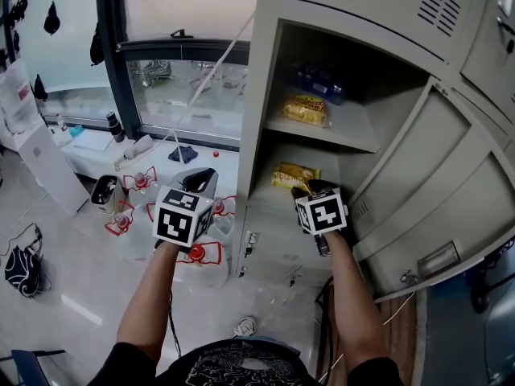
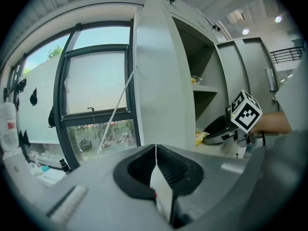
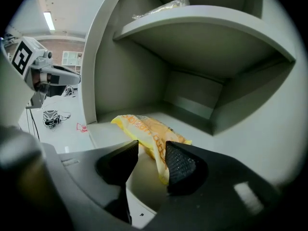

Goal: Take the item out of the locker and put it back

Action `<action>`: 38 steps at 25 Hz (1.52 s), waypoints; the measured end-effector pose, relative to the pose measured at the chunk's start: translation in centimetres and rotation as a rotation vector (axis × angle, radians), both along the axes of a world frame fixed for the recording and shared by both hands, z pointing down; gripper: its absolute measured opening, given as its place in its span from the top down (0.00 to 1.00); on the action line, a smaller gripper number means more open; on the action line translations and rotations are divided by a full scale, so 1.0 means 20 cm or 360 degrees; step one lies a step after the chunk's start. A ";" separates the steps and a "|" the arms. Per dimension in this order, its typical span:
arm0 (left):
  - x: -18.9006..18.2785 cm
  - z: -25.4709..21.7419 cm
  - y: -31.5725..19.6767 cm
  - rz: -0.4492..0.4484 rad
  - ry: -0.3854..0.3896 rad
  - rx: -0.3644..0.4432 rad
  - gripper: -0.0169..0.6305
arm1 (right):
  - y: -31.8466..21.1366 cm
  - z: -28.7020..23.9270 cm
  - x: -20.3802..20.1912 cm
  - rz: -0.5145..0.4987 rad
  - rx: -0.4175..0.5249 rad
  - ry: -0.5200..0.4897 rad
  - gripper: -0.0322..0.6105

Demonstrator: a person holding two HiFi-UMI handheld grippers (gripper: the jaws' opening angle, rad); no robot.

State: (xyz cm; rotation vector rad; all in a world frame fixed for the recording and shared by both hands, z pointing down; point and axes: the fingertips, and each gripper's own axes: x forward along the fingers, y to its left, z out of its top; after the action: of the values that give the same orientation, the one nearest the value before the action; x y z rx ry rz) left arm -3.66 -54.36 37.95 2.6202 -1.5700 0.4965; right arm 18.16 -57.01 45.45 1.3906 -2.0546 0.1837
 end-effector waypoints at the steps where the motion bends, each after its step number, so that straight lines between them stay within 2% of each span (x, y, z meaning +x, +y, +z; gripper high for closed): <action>1: 0.00 0.00 0.00 0.0001 0.0002 0.0000 0.97 | 0.00 0.01 0.00 -0.0010 -0.0008 0.0006 0.64; 5: 0.03 0.00 -0.02 0.0003 0.0010 -0.0001 0.97 | 0.00 0.02 0.01 -0.0035 -0.0016 0.0071 0.68; 12: 0.05 -0.01 -0.04 0.0002 0.0007 0.0006 0.97 | -0.02 0.01 0.03 -0.0028 0.0025 0.0109 0.82; 20: 0.04 -0.01 -0.04 -0.0023 0.0002 0.0013 0.97 | -0.02 -0.01 0.03 -0.0034 0.0065 0.0116 0.85; 33: 0.00 0.01 0.02 -0.0036 0.0019 -0.0009 0.97 | 0.02 -0.06 0.05 0.0074 0.0147 -0.0086 0.91; 38: 0.04 0.02 0.09 0.0027 0.0020 -0.0027 0.97 | 0.07 -0.14 0.03 0.0121 0.0211 -0.0195 0.91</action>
State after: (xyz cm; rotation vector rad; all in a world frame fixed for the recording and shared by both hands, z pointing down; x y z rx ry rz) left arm -2.84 -52.60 38.34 2.6212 -1.5348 0.4914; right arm 18.81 -55.70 42.60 1.5744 -2.1484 0.1712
